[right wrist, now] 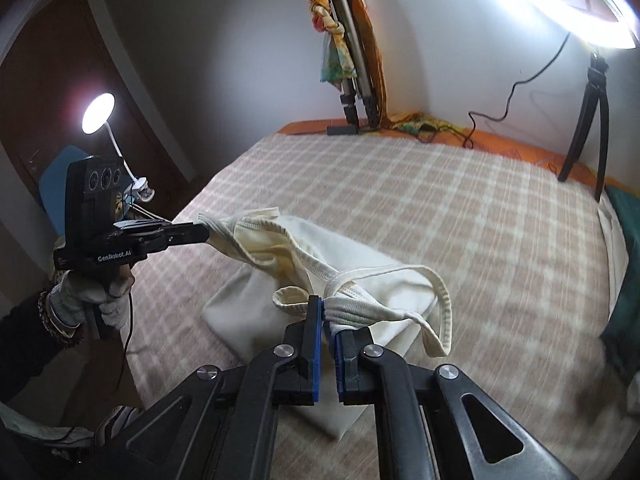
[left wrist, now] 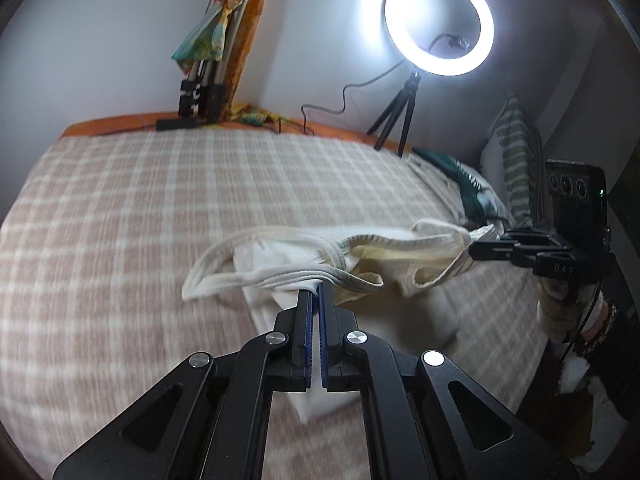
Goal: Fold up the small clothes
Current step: 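Fold the straps down over the hem with both tools and release, then lower both tools to the strap edge of the folded white camisole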
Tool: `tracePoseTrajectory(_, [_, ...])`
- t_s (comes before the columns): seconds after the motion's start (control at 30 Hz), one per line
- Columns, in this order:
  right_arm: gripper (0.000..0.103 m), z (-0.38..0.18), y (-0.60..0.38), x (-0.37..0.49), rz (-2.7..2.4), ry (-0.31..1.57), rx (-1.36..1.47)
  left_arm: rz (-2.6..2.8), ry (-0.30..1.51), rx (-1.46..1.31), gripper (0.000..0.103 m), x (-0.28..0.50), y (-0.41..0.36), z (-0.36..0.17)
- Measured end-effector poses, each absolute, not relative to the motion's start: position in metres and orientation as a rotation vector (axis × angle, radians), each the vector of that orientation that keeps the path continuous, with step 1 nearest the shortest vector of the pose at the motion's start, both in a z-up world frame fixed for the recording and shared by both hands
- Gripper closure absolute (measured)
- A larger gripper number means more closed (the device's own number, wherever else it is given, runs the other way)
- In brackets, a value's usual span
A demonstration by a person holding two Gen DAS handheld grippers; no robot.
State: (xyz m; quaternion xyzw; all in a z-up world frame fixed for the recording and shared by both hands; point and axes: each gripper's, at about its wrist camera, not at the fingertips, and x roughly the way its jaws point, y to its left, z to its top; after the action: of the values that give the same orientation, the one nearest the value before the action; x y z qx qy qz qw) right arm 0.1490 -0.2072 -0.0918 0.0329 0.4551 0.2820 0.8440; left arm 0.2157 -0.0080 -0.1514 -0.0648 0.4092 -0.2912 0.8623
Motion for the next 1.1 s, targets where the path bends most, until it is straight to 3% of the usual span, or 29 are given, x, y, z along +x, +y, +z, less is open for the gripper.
tracePoseTrajectory(0.33, [0.098, -0.129, -0.208, 0.101, 0.516, 0.995, 0.049, -0.574, 0.912, -0.086, 0.102, 0.176, 0.000, -0.179])
tracePoseTrajectory(0.53, [0.084, -0.131, -0.223, 0.079, 0.454, 1.024, 0.017, -0.586, 0.932, -0.073, 0.102, 0.158, 0.012, -0.171])
tracePoseTrajectory(0.67, [0.083, -0.105, -0.221, 0.064, 0.474, 0.953, -0.012, -0.585, 0.879, -0.036, 0.090, 0.168, 0.011, -0.148])
tracePoseTrajectory(0.83, [0.083, -0.090, -0.200, 0.089, 0.511, 0.941, -0.015, -0.575, 0.894, -0.027, 0.090, 0.210, -0.006, -0.145])
tracePoseTrajectory(1.1, [0.083, -0.125, -0.164, 0.139, 0.491, 1.082, -0.127, -0.665, 1.075, 0.085, 0.090, 0.232, -0.037, -0.169])
